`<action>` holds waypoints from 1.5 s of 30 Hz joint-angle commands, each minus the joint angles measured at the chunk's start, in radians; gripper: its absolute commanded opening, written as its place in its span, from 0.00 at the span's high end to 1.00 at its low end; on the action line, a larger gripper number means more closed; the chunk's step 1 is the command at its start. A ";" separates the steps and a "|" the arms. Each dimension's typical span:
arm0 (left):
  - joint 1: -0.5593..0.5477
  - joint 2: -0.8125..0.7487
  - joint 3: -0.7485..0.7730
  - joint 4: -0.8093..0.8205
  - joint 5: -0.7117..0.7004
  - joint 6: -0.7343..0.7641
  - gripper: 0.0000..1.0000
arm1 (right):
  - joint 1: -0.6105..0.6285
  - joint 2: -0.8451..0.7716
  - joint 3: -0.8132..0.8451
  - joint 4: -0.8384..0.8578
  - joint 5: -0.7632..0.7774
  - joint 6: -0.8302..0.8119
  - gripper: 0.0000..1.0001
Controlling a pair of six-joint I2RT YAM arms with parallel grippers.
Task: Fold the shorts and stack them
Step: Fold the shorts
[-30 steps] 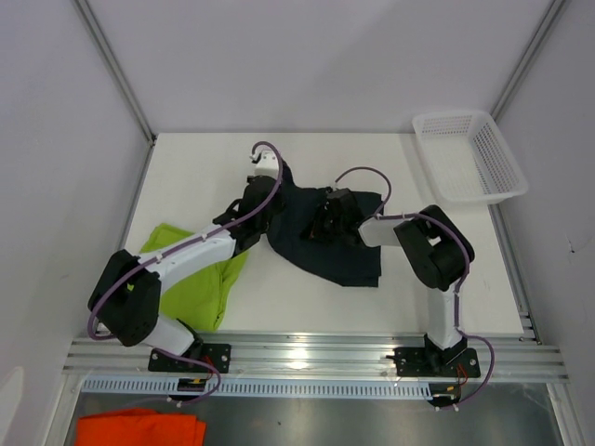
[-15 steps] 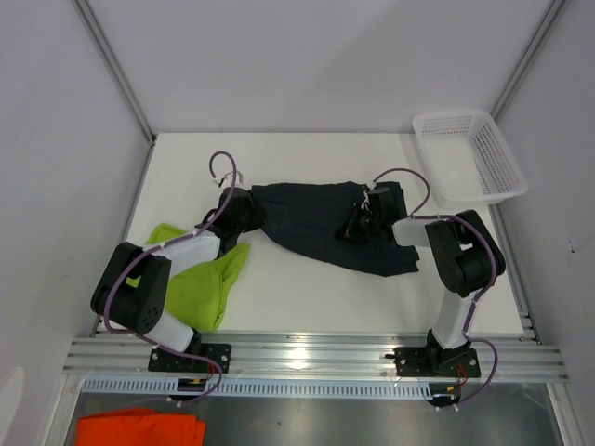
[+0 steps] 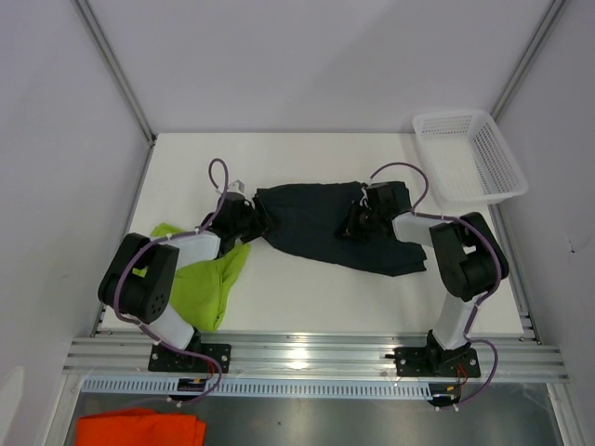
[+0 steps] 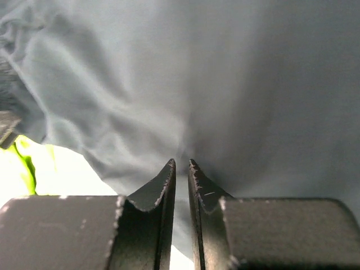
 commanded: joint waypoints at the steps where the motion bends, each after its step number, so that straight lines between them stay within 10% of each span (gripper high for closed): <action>1: 0.016 0.020 0.003 0.013 0.038 -0.084 0.26 | 0.032 -0.071 0.068 -0.043 0.032 0.001 0.82; 17: 0.120 0.036 -0.063 0.141 0.151 -0.115 0.20 | 0.120 0.127 0.167 0.336 -0.051 0.203 0.72; 45: 0.274 0.411 0.276 0.090 0.462 -0.010 0.20 | 0.143 0.340 0.232 0.129 -0.023 0.064 0.72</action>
